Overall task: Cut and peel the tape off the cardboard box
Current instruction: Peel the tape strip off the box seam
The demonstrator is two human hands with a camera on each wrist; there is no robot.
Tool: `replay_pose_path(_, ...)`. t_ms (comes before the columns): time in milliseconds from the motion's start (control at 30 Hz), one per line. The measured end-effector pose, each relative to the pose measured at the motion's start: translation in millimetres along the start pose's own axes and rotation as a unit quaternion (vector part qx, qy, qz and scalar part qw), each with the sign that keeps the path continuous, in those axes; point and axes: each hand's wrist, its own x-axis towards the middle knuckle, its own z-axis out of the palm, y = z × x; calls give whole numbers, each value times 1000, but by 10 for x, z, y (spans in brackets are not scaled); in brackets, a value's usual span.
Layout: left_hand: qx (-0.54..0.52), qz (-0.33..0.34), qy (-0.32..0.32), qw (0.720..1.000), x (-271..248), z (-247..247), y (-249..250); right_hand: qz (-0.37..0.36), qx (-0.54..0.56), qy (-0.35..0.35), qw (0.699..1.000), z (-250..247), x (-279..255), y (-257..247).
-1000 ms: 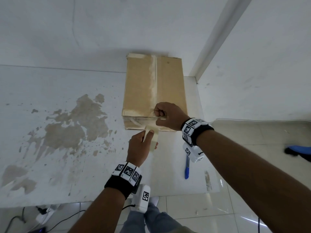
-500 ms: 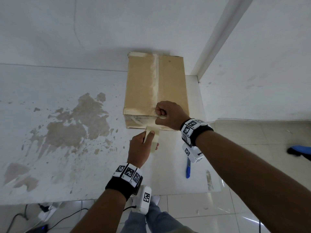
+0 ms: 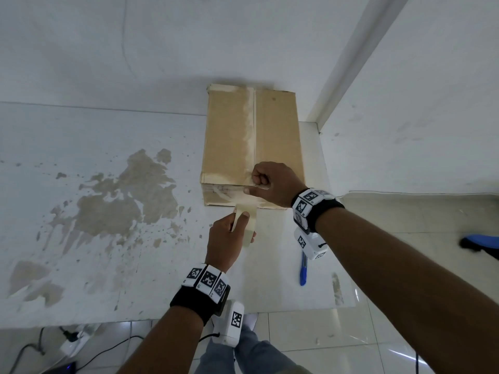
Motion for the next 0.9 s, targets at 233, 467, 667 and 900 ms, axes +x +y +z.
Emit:
replay_pose_path(233,21,7,-2,1000,43,-19,-15,7,0,-8,1000,20,14,-15)
replay_pose_path(467,17,3,1,1000,55,-31,-7,0,-8,-6,1000,6,-17,28)
replay_pose_path(667,23,12,1,1000,13,-28,15,16,-49,59,997,161,-50,-36)
replay_pose_path(900,24,18,-1,1000,-14,-36,25,4,-74,51,996,217,-43,-60)
